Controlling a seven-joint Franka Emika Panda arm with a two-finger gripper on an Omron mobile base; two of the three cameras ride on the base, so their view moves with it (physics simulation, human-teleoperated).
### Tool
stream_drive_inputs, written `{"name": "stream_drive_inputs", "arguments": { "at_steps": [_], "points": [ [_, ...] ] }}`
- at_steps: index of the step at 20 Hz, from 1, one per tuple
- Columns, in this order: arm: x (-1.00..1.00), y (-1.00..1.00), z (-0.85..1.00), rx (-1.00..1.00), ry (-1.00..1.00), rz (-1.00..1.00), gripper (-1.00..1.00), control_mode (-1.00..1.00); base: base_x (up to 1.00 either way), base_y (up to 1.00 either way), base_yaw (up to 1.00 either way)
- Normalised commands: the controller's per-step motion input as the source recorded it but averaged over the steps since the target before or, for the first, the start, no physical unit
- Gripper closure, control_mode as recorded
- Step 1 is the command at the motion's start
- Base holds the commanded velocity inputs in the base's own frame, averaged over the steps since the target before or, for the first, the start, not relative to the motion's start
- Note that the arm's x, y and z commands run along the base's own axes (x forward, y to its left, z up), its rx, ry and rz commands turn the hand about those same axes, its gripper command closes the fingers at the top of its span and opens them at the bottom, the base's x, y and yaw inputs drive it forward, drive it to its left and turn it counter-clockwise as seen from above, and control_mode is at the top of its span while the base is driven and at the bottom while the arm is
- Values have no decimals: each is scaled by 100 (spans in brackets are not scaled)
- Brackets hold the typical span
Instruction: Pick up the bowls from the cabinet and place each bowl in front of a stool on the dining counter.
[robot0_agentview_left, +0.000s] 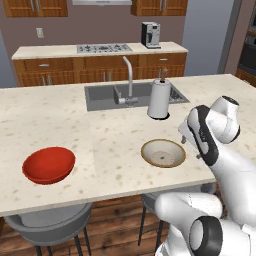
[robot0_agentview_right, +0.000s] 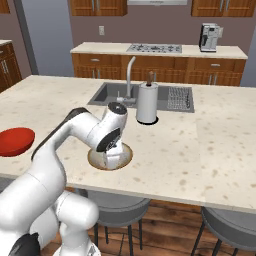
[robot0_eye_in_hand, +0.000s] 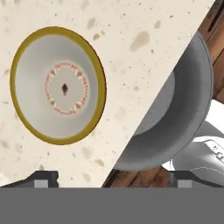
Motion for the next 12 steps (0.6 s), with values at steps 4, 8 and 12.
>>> {"name": "stream_drive_inputs", "arguments": {
  "at_steps": [4, 8, 12],
  "points": [
    [-73, 40, 61, -11, 8, 12, -100, -100, 0, 0, 0],
    [-88, 34, 66, -12, 2, 14, -100, -100, 0, 0, 0],
    [-100, 16, 68, -13, -1, 12, -100, -100, 0, 0, 0]
  ]
}}
